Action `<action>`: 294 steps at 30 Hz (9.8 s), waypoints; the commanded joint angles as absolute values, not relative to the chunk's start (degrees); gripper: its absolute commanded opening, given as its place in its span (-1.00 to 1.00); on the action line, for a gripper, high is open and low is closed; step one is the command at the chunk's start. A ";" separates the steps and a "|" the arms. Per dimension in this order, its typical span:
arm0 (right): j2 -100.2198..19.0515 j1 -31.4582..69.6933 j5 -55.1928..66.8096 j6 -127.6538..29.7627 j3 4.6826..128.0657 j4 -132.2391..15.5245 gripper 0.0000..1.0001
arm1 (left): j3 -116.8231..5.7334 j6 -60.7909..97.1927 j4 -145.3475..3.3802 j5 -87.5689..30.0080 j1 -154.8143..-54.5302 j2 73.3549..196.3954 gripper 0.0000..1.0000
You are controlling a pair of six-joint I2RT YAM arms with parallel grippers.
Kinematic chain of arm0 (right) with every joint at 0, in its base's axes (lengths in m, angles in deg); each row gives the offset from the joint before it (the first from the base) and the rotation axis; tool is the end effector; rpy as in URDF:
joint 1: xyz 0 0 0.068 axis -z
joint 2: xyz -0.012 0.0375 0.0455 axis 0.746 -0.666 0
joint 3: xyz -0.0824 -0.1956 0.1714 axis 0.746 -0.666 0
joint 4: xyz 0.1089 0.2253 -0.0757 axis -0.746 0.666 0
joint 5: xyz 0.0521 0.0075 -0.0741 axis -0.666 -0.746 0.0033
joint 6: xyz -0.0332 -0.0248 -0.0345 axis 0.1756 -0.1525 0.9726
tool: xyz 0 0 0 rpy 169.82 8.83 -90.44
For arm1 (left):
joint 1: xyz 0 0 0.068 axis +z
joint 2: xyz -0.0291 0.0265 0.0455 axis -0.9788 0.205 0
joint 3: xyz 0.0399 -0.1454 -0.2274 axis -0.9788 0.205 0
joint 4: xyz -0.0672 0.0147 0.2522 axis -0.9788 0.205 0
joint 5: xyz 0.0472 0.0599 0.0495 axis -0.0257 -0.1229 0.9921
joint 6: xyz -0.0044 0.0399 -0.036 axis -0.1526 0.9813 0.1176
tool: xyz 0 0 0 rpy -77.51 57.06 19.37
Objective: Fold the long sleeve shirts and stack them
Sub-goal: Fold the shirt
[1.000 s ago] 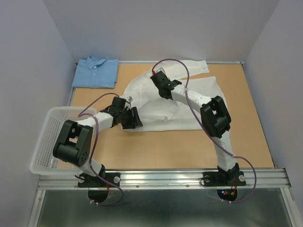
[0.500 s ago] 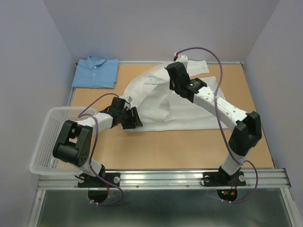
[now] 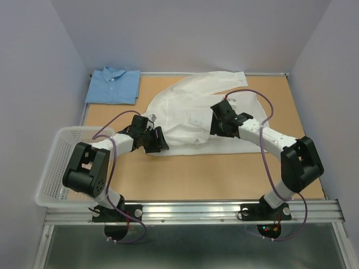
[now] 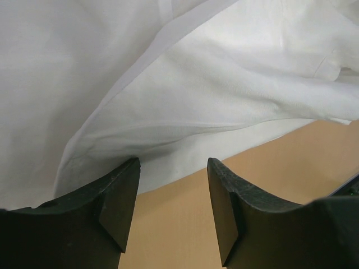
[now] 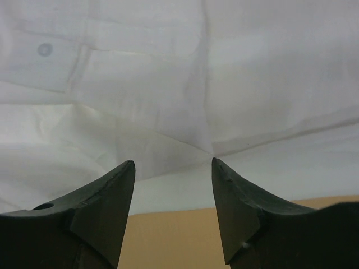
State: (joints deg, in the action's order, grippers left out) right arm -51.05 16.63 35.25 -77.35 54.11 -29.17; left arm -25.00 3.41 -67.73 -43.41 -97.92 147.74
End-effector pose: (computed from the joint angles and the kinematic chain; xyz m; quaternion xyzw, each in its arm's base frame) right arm 0.2864 0.1608 0.2240 0.0819 0.9417 -0.0025 0.3263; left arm 0.2735 -0.1130 0.1614 0.0185 0.9170 -0.3085 0.2521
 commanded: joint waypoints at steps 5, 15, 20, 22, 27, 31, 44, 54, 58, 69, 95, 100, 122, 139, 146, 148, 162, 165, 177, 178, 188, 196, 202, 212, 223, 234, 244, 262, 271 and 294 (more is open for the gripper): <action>-58.44 12.13 26.72 -51.55 71.31 -30.83 0.29 | -22.66 4.82 -63.43 -41.88 -97.77 149.73 0.26; -73.57 8.34 33.48 -42.84 84.95 -28.89 0.08 | -22.57 4.91 -63.34 -41.88 -97.77 150.09 0.26; -79.02 8.26 35.42 -42.66 88.30 -28.81 0.07 | -22.57 4.82 -63.25 -41.96 -97.77 150.26 0.26; -80.26 8.25 37.26 -40.92 89.00 -28.89 0.05 | -22.66 4.91 -63.25 -41.88 -97.77 150.35 0.26; -81.59 8.25 41.83 -39.24 90.05 -28.81 -0.05 | -22.58 5.00 -63.08 -41.96 -97.77 150.35 0.26; -81.06 8.25 42.37 -37.48 90.58 -28.81 -0.08 | -22.75 5.08 -63.17 -41.96 -97.77 150.35 0.26; -78.16 8.43 43.25 -31.76 87.95 -28.81 -0.21 | -23.01 5.43 -62.90 -41.96 -97.77 150.79 0.26; -75.00 12.21 32.89 -35.62 91.99 -28.46 -0.06 | -22.75 5.35 -62.99 -41.88 -97.77 151.05 0.26; -72.89 13.26 28.14 -41.94 92.78 -28.37 0.06 | -22.93 5.26 -62.90 -41.79 -97.77 150.96 0.26; -76.56 13.18 22.05 -59.09 96.65 -27.93 0.18 | -23.10 5.17 -63.08 -42.05 -97.77 150.70 0.26; -94.95 12.74 43.59 -63.77 112.02 -18.08 -0.76 | -21.87 5.43 -62.38 -41.26 -97.77 149.56 0.26; -92.22 13.96 42.11 -58.66 115.72 -18.08 -0.89 | -21.61 5.26 -62.55 -41.26 -97.77 149.47 0.26; -87.13 20.56 30.06 -53.41 119.57 -19.40 -0.99 | -20.99 4.03 -63.52 -41.09 -97.68 148.15 0.26; -51.36 30.82 23.04 -50.74 76.02 -50.94 -0.99 | -18.71 2.88 -63.43 -43.45 -93.56 146.57 0.26; -55.47 35.24 17.42 -52.42 74.40 -53.15 -0.99 | -17.39 5.09 -61.41 -48.64 -90.92 145.96 0.26; -58.72 35.32 15.31 -52.24 78.25 -53.15 -0.99 | -17.30 5.00 -61.41 -48.82 -90.92 145.60 0.26; -68.04 35.24 -6.28 -58.65 95.93 -53.15 -0.98 | -20.19 5.00 -59.74 -49.35 -90.92 140.25 0.28; -69.45 35.24 -16.56 -59.53 98.49 -53.15 -0.99 | -23.09 3.68 -59.21 -49.17 -90.92 137.00 0.29; -55.23 34.54 -31.02 -46.89 79.80 -51.13 -0.99 | -31.98 0.34 -58.60 -41.96 -90.92 134.35 0.51; -53.56 34.27 -30.41 -45.48 77.25 -50.17 -0.99 | -31.98 0.34 -58.68 -41.88 -90.92 134.79 0.52; -37.12 23.66 -5.72 -31.93 49.13 -41.20 -0.93 | -30.49 0.25 -60.79 -40.82 -90.92 136.64 0.50; -32.54 18.71 11.32 -39.66 38.21 -37.88 -0.86 | -29.43 0.16 -61.76 -40.91 -90.92 137.25 0.50; -28.06 18.63 23.74 -50.48 41.70 -32.95 0.06 | -27.85 -0.01 -61.94 -41.08 -90.92 136.72 0.50; -21.13 19.15 29.09 -95.42 35.16 -23.97 0.29 | -25.57 -1.15 -63.34 -42.40 -90.92 134.88 0.50; -9.43 25.48 8.12 -130.18 8.09 -46.58 0.15 | -22.67 -0.63 -65.10 -44.25 -91.00 136.20 0.50; -19.45 24.95 8.79 -127.29 14.47 -52.71 0.14 | -22.05 -0.10 -65.89 -44.52 -91.36 137.95 0.50; -20.05 24.87 11.69 -128.97 12.97 -52.71 0.09 | -20.73 -0.37 -66.33 -44.34 -91.44 137.87 0.50; -24.19 23.55 14.85 -127.21 13.85 -53.15 -0.70 | -19.06 0.16 -67.47 -43.99 -91.44 140.59 0.50; -20.50 23.55 17.05 -122.03 16.57 -50.44 -0.99 | -18.18 -0.10 -68.26 -43.90 -91.44 142.96 0.50; -30.34 24.86 27.33 -109.81 22.21 -46.73 -0.94 | -17.30 0.16 -68.62 -44.16 -91.44 142.44 0.49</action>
State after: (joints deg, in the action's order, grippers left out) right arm -28.71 24.30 24.69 -110.86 21.33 -43.38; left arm -19.36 -0.98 -69.63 -45.21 -91.25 141.99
